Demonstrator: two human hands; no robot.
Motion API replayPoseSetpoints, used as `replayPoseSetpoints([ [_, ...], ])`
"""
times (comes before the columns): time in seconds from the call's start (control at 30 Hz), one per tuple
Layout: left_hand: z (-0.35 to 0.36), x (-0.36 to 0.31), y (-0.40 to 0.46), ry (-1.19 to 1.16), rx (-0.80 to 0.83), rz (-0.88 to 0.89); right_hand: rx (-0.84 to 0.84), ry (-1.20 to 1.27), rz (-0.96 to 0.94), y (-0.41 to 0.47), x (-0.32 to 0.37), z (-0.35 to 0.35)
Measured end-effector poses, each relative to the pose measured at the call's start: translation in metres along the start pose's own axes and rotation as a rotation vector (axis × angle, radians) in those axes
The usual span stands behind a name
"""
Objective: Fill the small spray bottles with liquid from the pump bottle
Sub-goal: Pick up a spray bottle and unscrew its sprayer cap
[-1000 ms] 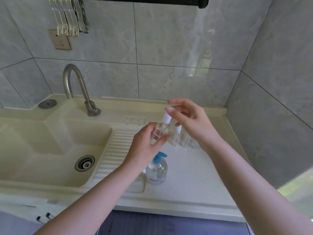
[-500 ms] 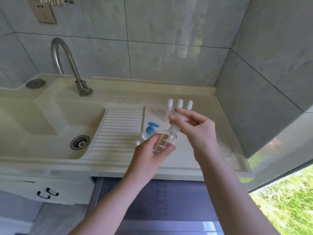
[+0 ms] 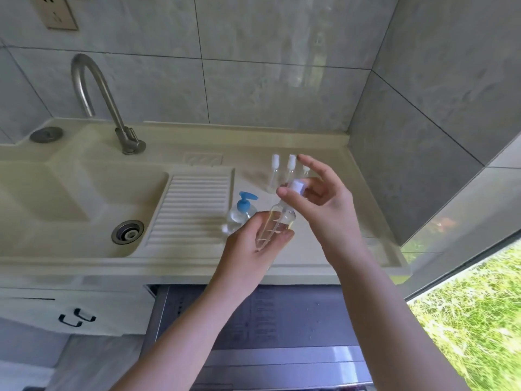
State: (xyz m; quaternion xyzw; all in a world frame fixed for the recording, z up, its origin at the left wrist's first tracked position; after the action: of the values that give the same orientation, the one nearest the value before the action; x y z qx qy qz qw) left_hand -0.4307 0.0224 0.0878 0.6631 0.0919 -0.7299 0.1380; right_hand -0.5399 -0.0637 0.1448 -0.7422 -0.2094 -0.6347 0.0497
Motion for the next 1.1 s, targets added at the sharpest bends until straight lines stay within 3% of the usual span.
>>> replayPoseSetpoints([
  [0.17, 0.003, -0.001, 0.0, 0.034, 0.01, 0.002, 0.22, 0.09, 0.073, -0.001, -0.003, 0.015],
  [0.37, 0.002, -0.002, 0.002, 0.05, 0.011, 0.0, -0.03, -0.004, 0.091, -0.001, -0.01, -0.002],
  [0.57, 0.001, 0.0, 0.007, 0.058, 0.011, -0.017, 0.161, 0.098, 0.09, 0.003, -0.005, 0.009],
  [0.77, 0.004, 0.0, 0.011, 0.046, 0.003, -0.015, -0.024, -0.15, 0.094, 0.005, -0.01, -0.008],
  [0.93, 0.004, 0.004, 0.014, 0.056, -0.014, -0.03, 0.151, 0.077, 0.144, 0.008, -0.013, 0.002],
  [1.1, 0.003, 0.007, 0.014, 0.037, -0.025, -0.043, 0.035, -0.167, 0.132, 0.008, -0.014, 0.0],
])
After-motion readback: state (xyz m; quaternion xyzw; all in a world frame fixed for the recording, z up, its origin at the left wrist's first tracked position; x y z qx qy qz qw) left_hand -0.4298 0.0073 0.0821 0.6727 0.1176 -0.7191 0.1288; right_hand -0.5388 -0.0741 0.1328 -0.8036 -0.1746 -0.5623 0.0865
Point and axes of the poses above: each hand's wrist, its own y-axis towards the middle knuckle, its own z-axis out of the palm, x = y × z, the point moved 10 cm from there along y, towards the middle knuckle, and after that the axes turned 14 degrees about -y, right-handed, at the moved point
